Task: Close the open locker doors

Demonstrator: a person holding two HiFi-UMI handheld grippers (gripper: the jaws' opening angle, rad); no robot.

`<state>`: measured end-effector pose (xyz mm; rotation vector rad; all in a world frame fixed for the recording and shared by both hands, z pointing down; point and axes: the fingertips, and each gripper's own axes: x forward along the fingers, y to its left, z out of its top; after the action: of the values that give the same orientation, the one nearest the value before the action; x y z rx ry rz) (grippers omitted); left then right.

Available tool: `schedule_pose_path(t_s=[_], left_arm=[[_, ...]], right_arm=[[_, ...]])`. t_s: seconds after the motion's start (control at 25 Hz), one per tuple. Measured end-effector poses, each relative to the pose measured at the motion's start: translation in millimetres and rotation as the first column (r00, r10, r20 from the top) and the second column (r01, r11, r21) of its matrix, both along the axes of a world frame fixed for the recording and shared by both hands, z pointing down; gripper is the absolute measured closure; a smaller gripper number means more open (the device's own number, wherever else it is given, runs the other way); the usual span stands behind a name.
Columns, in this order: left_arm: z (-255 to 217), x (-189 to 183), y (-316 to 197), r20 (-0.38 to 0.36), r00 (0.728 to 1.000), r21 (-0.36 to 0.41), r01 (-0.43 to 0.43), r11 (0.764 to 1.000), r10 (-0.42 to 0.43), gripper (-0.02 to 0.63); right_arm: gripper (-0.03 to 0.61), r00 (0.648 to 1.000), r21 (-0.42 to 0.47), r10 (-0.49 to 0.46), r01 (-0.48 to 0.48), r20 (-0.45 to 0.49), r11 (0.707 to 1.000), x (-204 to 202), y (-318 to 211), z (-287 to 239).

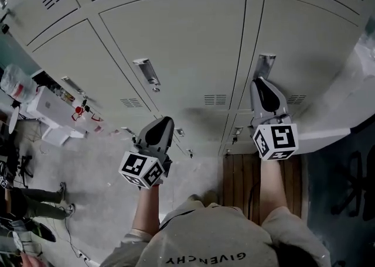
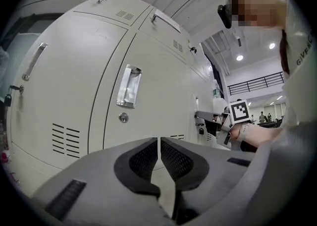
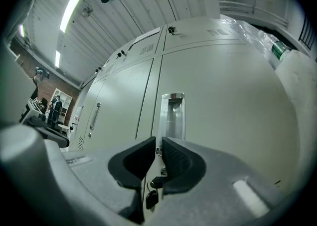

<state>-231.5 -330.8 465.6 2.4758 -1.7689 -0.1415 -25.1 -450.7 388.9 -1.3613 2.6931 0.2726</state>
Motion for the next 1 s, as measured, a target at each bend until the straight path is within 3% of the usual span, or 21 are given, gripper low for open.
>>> schedule_pose_path(t_s=[0.28,0.44,0.68,1.0], left_arm=[[3,-15,18,-0.009,0.999,0.005,0.033,0.999,-0.033,0.597],[-1,-28,29,-0.017,0.999,0.026,0.035,0.999,-0.034,0.597],[-4,-61,56,0.002,0.999,0.042,0.038,0.998,-0.038,0.597],[-13,-129,103,0.032,0.993,0.056,0.110,0.992,-0.112,0.597]], right_arm=[[0.541,0.999,0.001,-0.028,0.028,0.019,1.000,0,23,2],[0.572,0.998,0.004,-0.069,0.069,0.001,0.998,-14,51,6],[0.578,0.992,-0.010,-0.123,0.123,-0.020,0.992,-56,100,21],[0.580,0.977,-0.066,-0.207,0.211,0.055,0.975,-123,159,35]])
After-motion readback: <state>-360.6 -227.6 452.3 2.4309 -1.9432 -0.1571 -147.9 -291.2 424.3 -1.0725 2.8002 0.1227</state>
